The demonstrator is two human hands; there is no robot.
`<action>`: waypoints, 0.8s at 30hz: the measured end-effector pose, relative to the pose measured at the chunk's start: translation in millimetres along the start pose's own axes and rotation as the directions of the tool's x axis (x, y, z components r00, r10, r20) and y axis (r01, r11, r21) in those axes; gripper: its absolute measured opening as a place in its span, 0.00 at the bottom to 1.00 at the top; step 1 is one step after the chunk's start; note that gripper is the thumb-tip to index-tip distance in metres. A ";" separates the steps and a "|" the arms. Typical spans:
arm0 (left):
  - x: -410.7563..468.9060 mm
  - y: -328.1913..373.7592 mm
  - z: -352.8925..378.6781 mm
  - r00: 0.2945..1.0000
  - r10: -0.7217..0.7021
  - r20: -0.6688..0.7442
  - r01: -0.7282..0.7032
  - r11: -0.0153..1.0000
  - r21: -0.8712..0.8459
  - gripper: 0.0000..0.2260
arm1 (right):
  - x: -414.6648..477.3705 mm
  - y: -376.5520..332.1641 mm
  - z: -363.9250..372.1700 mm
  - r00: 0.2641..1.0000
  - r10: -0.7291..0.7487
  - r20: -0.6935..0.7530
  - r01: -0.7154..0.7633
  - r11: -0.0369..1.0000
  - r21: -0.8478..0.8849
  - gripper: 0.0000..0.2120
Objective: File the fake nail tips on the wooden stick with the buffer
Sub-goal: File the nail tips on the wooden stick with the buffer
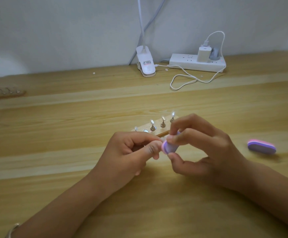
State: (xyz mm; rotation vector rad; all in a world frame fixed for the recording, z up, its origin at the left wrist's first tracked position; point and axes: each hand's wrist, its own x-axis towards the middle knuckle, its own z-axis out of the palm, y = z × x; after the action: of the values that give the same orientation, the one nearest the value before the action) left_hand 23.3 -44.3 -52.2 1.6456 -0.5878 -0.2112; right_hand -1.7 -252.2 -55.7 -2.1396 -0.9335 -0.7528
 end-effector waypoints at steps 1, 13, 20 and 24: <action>-0.1 0.7 0.3 1.000 -0.004 0.006 0.005 1.000 -0.011 0.07 | -0.5 -1.6 2.0 1.000 -0.007 -0.001 0.007 1.000 -0.001 0.05; -1.0 3.2 1.8 1.000 -0.007 0.002 0.007 1.000 -0.028 0.08 | -1.9 0.1 0.7 1.000 -0.022 -0.011 0.021 0.999 -0.027 0.06; -1.0 4.7 2.7 1.000 -0.002 0.004 0.002 0.998 -0.060 0.08 | -1.3 -4.1 5.7 0.999 -0.027 -0.022 0.027 1.000 -0.010 0.06; 0.3 4.2 0.9 0.999 -0.033 0.005 0.034 0.998 -0.053 0.08 | 0.2 3.1 -3.2 0.997 0.043 -0.068 -0.044 0.999 -0.022 0.07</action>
State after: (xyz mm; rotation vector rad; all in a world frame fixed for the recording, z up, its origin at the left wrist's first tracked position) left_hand 22.1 -45.5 -48.2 1.6043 -0.5539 -0.2531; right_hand 0.1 -256.1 -54.7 -2.1336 -0.8442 -0.8132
